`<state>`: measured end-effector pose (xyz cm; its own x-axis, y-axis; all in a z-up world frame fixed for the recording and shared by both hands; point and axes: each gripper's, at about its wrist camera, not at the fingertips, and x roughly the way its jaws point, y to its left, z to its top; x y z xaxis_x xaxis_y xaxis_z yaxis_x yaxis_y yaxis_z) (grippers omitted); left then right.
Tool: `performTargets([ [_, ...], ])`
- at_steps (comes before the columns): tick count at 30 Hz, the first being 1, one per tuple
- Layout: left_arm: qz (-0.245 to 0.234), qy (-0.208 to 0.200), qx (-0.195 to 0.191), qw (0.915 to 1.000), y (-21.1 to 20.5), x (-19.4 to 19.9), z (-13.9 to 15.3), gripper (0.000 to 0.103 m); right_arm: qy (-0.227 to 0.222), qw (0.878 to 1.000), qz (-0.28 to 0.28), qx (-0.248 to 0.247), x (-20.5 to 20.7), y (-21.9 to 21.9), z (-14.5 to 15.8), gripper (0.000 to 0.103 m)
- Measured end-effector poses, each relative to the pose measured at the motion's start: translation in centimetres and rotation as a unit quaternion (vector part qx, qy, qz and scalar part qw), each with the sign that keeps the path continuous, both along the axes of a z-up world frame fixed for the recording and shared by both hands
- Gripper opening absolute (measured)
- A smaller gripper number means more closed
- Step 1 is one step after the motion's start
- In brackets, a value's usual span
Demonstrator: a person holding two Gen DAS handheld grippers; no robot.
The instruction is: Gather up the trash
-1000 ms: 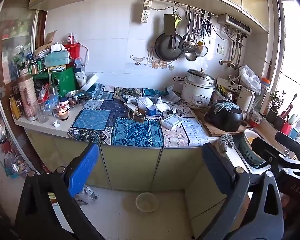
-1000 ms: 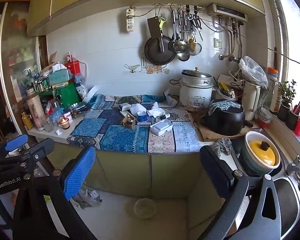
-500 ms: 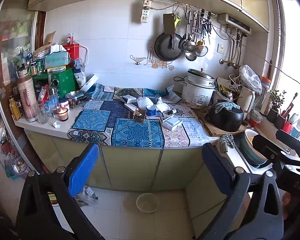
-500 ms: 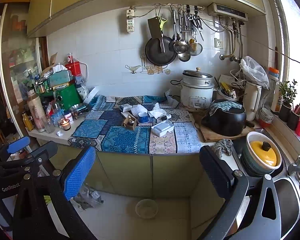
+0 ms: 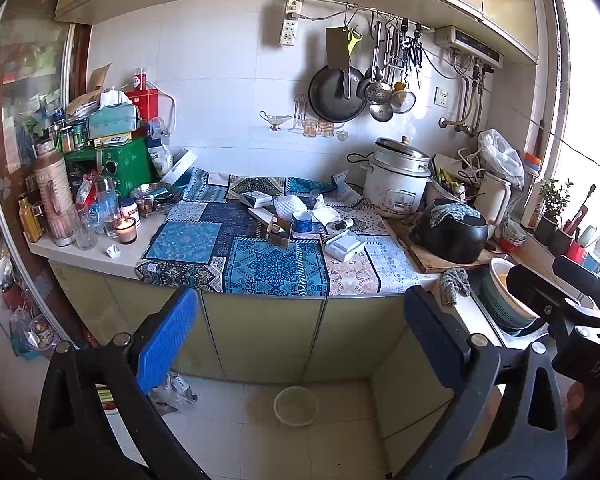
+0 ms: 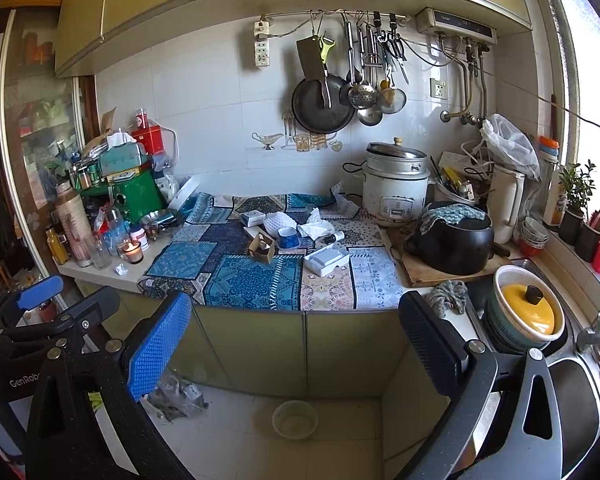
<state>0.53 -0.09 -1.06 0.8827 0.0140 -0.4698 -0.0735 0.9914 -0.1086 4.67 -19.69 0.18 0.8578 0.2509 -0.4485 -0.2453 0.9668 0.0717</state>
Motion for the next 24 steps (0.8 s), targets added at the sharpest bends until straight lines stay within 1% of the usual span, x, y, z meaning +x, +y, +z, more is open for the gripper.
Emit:
performTargets([
  [24, 0.006, 0.001, 0.004, 1.0000, -0.09, 0.41, 0.20, 0.103, 0.004, 1.000, 0.001, 0.008, 0.39, -0.43, -0.41, 0.103],
])
